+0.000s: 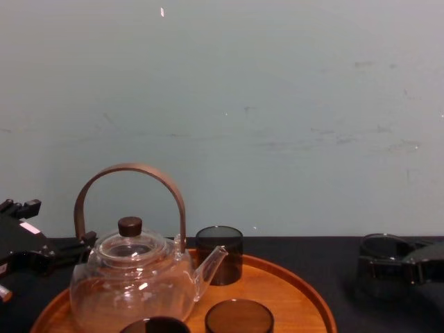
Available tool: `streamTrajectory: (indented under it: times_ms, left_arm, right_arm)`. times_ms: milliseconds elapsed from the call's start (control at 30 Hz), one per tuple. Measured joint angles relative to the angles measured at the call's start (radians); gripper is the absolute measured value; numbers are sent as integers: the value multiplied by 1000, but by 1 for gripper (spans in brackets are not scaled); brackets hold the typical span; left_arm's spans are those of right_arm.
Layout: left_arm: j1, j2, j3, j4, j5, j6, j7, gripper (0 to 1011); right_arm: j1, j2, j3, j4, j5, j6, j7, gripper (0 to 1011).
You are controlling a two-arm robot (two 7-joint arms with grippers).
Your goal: Pick up the glass from the table and place it on the tray.
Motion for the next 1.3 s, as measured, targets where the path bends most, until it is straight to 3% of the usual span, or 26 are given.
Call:
streamTrajectory:
  times_ms: [367,733,1033,1300]
  left_arm:
    - [0,0,0,0,0,0,0,1010]
    - [0,0,0,0,0,0,0,1010]
    - [0,0,0,0,0,0,0,1009]
    - [0,0,0,0,0,0,0,1010]
  right_arm:
    - [-24,13,-10,-87,4,23,-5,904]
    - [-23,-3,-64,-148,-2,38,11,904]
    - [3,-33,-114,-141,-15,35,26,904]
    - [42,-67,-143,-81,-23,12,32,904]
